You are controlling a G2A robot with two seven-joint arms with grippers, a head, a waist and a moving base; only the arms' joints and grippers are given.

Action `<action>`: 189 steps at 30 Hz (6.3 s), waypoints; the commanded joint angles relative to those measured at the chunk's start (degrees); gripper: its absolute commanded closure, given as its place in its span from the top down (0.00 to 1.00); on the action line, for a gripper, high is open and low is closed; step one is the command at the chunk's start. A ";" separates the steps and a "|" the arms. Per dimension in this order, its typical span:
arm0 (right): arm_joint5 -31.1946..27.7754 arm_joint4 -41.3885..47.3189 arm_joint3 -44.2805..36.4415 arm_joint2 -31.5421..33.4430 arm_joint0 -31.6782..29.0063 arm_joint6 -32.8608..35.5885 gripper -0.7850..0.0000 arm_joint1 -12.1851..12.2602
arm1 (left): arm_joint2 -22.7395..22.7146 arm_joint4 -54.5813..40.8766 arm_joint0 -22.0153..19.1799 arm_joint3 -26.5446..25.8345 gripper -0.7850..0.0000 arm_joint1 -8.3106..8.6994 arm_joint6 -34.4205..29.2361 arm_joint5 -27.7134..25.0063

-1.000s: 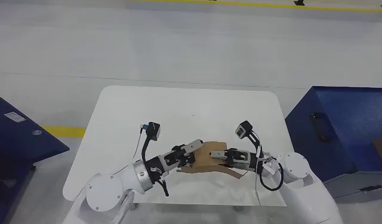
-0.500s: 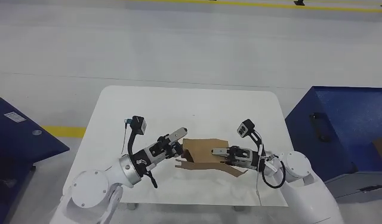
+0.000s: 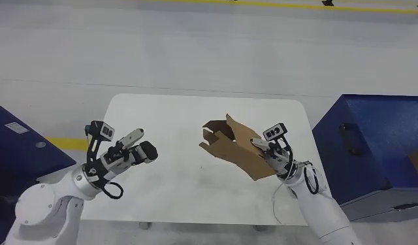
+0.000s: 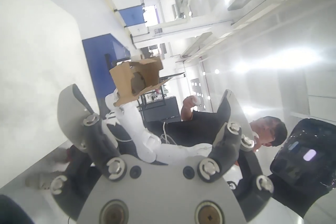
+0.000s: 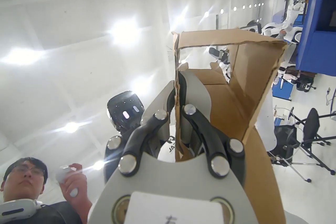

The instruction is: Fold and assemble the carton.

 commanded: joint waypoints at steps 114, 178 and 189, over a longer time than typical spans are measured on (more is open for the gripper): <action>3.84 -1.43 -2.33 0.92 -2.37 -4.80 0.00 -3.11 | 12.46 12.47 -6.30 5.84 1.00 3.39 6.21 -1.62; 7.10 -1.73 -4.08 2.90 -4.49 0.18 0.00 -4.85 | 13.25 8.49 -5.87 4.58 1.00 4.41 6.25 -1.00; 7.94 -2.55 -4.08 2.03 -4.40 0.01 0.00 -5.27 | 15.48 10.55 -4.91 3.31 1.00 4.57 5.35 -1.18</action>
